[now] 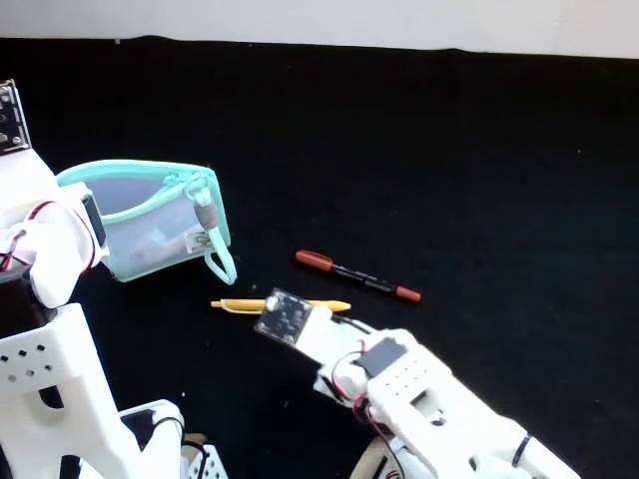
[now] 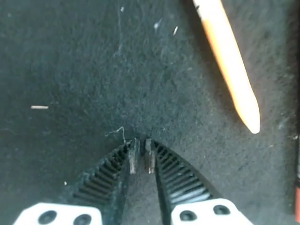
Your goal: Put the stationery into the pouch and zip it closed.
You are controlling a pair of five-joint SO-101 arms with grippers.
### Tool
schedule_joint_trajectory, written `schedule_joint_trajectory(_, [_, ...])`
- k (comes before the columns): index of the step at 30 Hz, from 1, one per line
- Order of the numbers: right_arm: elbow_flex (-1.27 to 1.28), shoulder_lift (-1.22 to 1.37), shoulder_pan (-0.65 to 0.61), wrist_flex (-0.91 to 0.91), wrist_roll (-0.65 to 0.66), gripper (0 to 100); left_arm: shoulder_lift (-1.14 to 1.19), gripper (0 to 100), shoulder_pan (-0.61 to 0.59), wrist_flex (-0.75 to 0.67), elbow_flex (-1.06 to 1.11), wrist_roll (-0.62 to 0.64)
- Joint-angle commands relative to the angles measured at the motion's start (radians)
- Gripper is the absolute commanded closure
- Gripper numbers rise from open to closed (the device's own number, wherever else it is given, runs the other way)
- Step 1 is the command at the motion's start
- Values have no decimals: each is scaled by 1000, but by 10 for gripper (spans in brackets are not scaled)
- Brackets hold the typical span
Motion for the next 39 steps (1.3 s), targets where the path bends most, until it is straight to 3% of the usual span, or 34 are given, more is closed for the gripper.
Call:
schedule_joint_trajectory(1, [97,-2,-7,-122,5,954,27,993,-2,0,16,-5])
schedule_joint_trajectory(9, [150,-2,-4,-203,3,954,27,993,-1,0,16,-5])
schedule_joint_trajectory(17, [76,-4,139,-305,-23,954,27,993,-1,0,16,-5])
schedule_joint_trajectory(20, [41,7,137,-303,106,948,27,993,-1,0,16,-5])
schedule_joint_trajectory(23, [-15,7,142,-292,250,873,27,993,-1,0,16,-5])
schedule_joint_trajectory(29, [-124,7,122,-292,261,663,27,993,-2,3,16,-5])
schedule_joint_trajectory(39, [-179,24,-30,-255,322,659,22,993,-5,-28,70,-5])
